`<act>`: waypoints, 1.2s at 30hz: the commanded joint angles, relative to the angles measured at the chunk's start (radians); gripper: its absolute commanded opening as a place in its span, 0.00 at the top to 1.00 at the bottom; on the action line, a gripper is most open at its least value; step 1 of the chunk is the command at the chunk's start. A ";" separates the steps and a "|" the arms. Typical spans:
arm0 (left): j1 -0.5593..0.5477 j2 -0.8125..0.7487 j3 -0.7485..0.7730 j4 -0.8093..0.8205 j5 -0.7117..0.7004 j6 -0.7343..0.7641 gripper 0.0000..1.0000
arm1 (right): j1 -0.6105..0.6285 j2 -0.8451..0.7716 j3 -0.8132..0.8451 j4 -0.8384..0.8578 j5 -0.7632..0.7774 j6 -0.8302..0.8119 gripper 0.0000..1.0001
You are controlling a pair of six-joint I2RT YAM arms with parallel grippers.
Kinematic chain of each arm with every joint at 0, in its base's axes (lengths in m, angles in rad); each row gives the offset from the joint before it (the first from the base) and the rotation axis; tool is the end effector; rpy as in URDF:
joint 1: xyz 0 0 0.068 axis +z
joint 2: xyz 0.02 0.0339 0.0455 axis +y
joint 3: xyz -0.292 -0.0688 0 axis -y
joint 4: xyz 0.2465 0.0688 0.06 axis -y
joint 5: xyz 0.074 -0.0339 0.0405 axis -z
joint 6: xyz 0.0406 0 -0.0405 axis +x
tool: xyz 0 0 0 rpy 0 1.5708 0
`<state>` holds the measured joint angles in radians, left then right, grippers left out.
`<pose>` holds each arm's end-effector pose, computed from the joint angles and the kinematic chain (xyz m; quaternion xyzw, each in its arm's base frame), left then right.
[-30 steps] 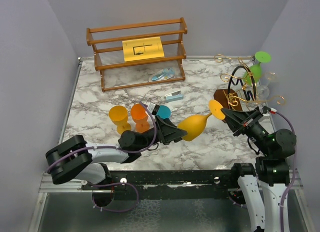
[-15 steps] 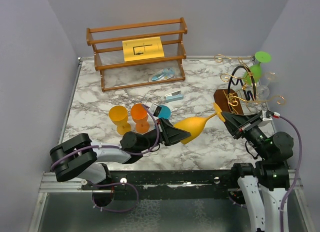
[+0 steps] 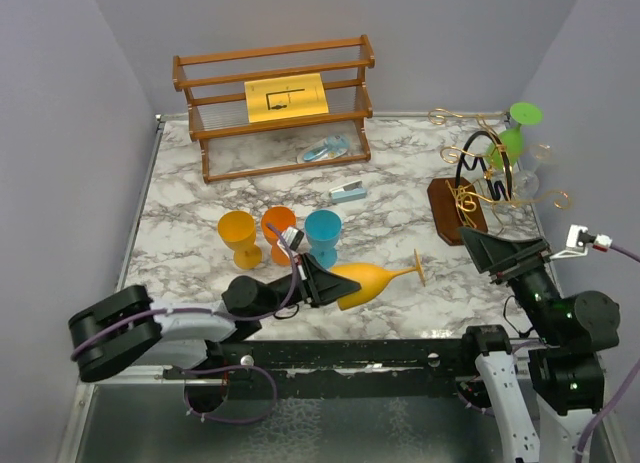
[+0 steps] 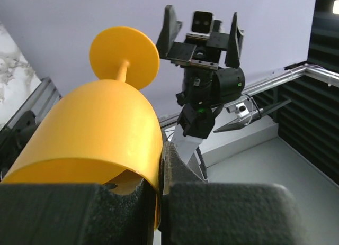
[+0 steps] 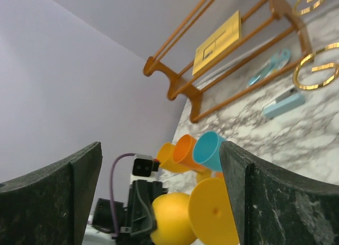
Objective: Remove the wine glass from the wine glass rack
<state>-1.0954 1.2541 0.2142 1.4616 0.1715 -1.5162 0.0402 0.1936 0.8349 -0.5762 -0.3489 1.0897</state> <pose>0.0898 -0.1896 0.2555 -0.0428 0.5445 -0.8193 0.1741 0.0064 0.0141 0.3725 0.2277 0.6462 0.4850 0.5435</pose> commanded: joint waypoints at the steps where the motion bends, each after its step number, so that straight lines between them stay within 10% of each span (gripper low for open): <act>1: -0.006 -0.254 0.012 -0.496 0.049 0.095 1.00 | 0.010 -0.011 0.072 -0.032 0.102 -0.304 0.08; 7: -0.015 -0.520 0.293 -1.637 -0.056 0.349 1.00 | 0.019 -0.027 0.055 -0.021 0.139 -0.352 0.07; 18: -0.016 -0.292 0.736 -2.626 -0.284 0.559 1.00 | 0.027 -0.039 0.001 -0.011 0.157 -0.364 0.07; 36: 0.027 -0.012 0.977 -2.663 -0.431 0.781 1.00 | 0.032 -0.036 0.039 -0.055 0.172 -0.382 0.07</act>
<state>-1.0946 1.2095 1.1522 -1.1988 -0.2188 -0.8032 0.0647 0.1654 0.8448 -0.6109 -0.2016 0.7280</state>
